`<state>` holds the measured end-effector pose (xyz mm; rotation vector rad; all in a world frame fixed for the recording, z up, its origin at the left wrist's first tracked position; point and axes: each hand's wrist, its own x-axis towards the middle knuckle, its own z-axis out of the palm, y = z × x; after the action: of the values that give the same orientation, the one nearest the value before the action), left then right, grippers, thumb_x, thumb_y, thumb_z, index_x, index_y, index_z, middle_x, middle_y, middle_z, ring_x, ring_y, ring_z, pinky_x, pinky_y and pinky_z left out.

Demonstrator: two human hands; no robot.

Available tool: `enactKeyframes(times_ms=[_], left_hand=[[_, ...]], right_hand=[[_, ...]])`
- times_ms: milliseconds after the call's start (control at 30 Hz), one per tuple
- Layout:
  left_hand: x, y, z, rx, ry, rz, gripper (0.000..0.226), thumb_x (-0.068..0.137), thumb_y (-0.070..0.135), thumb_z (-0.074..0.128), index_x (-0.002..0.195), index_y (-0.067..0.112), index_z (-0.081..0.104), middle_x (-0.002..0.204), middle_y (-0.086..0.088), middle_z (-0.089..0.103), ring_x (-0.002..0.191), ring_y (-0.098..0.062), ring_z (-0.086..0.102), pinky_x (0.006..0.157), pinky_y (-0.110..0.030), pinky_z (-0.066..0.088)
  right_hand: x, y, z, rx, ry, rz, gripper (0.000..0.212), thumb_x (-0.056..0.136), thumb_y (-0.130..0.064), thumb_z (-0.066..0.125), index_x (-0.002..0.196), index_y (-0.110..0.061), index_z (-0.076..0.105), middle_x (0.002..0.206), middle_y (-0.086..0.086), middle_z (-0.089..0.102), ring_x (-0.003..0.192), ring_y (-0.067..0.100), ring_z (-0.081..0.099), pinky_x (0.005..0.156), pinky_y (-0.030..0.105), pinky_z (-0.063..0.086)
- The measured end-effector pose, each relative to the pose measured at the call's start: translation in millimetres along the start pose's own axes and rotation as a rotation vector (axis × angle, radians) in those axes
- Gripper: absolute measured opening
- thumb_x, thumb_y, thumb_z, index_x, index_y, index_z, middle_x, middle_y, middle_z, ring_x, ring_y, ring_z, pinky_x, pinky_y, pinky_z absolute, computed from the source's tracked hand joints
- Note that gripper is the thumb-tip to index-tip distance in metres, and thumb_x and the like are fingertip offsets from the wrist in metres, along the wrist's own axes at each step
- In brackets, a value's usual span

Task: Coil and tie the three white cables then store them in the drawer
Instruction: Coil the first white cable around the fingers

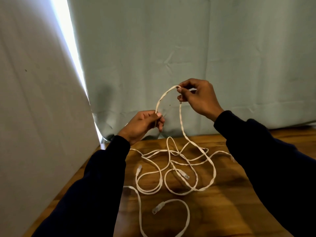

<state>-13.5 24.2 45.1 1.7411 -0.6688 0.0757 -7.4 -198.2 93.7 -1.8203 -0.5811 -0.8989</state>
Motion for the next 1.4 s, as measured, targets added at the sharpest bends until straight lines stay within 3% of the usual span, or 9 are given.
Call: enactKeyframes(times_ms=[333, 500, 567, 633, 733, 933, 1067, 1133, 1400], left_hand=[[18.8, -5.6, 18.1, -0.087, 0.424, 0.008, 0.032, 0.108, 0.023, 0.041, 0.106, 0.002, 0.066, 0.066, -0.008, 0.055, 0.065, -0.022, 0.058, 0.09, -0.057, 0.056], [24.2, -3.5, 23.8, 0.108, 0.615, -0.163, 0.035, 0.102, 0.051, 0.043, 0.11, 0.018, 0.05, 0.098, -0.003, 0.06, 0.091, -0.019, 0.062, 0.09, -0.043, 0.058], [19.6, 8.0, 16.9, 0.063, 0.507, -0.274, 0.051, 0.099, 0.062, 0.038, 0.095, 0.015, 0.056, 0.087, -0.007, 0.062, 0.076, -0.019, 0.062, 0.073, -0.033, 0.058], [11.0, 21.8, 8.1, -0.099, 0.072, -0.391, 0.068, 0.094, 0.068, 0.037, 0.085, 0.007, 0.066, 0.073, -0.013, 0.063, 0.062, -0.022, 0.062, 0.058, -0.029, 0.056], [0.3, 28.6, 10.6, -0.149, -0.325, -0.261, 0.043, 0.099, 0.041, 0.047, 0.092, 0.001, 0.064, 0.06, -0.011, 0.057, 0.048, -0.019, 0.058, 0.048, -0.026, 0.052], [8.3, 25.1, 4.9, -0.051, -0.137, -0.259, 0.038, 0.107, 0.028, 0.042, 0.086, 0.003, 0.063, 0.047, -0.003, 0.034, 0.032, -0.009, 0.027, 0.034, -0.018, 0.023], [7.0, 26.7, 3.6, -0.085, -0.164, -0.273, 0.036, 0.107, 0.017, 0.04, 0.08, 0.002, 0.059, 0.045, -0.003, 0.033, 0.03, -0.009, 0.026, 0.033, -0.018, 0.02], [6.4, 27.9, 2.9, -0.176, -0.132, -0.301, 0.032, 0.105, 0.013, 0.04, 0.08, 0.002, 0.057, 0.046, -0.003, 0.032, 0.03, -0.008, 0.027, 0.033, -0.018, 0.02], [-1.7, 54.3, 2.9, -0.543, -0.051, -0.209, 0.028, 0.105, 0.016, 0.039, 0.084, 0.007, 0.056, 0.049, 0.001, 0.037, 0.038, -0.009, 0.039, 0.04, -0.021, 0.042]], right_hand=[[18.3, -22.9, 19.3, 0.259, -0.017, 0.169, 0.017, 0.09, -0.023, 0.074, 0.104, -0.013, 0.074, 0.08, 0.008, 0.073, 0.059, 0.01, 0.064, 0.052, 0.022, 0.048], [27.6, -22.5, 25.5, 0.401, 0.015, 0.277, 0.017, 0.09, -0.024, 0.075, 0.098, -0.009, 0.076, 0.081, 0.007, 0.073, 0.063, 0.008, 0.067, 0.053, 0.019, 0.048], [31.7, -17.9, 27.6, 0.463, 0.053, 0.329, 0.021, 0.089, -0.025, 0.075, 0.097, -0.006, 0.076, 0.081, 0.007, 0.073, 0.065, 0.008, 0.068, 0.054, 0.017, 0.048], [36.5, -11.4, 28.5, 0.523, 0.087, 0.384, 0.022, 0.089, -0.024, 0.075, 0.096, -0.003, 0.074, 0.081, 0.007, 0.073, 0.067, 0.008, 0.07, 0.056, 0.017, 0.049], [42.3, -2.1, 26.7, 0.586, 0.066, 0.467, 0.019, 0.092, -0.02, 0.073, 0.097, -0.002, 0.072, 0.084, 0.01, 0.072, 0.073, 0.013, 0.073, 0.065, 0.021, 0.056], [14.0, -17.3, 25.7, -0.586, -0.447, -0.081, 0.045, 0.096, -0.01, 0.058, 0.137, -0.029, 0.057, 0.156, 0.006, 0.041, 0.147, 0.023, 0.032, 0.117, 0.037, 0.031], [-6.3, -17.8, 40.0, -0.603, -0.703, -0.25, 0.049, 0.089, -0.002, 0.066, 0.134, -0.022, 0.062, 0.13, -0.001, 0.067, 0.104, 0.005, 0.061, 0.086, 0.008, 0.04], [-4.6, -3.8, 48.1, -0.555, -0.623, -0.314, 0.037, 0.087, -0.002, 0.07, 0.121, -0.016, 0.072, 0.11, 0.001, 0.076, 0.081, -0.001, 0.063, 0.072, 0.0, 0.037], [63.9, 69.7, 62.9, -0.396, -0.016, -0.17, 0.029, 0.09, 0.004, 0.062, 0.115, -0.006, 0.074, 0.106, 0.013, 0.076, 0.102, 0.028, 0.072, 0.093, 0.019, 0.046]])
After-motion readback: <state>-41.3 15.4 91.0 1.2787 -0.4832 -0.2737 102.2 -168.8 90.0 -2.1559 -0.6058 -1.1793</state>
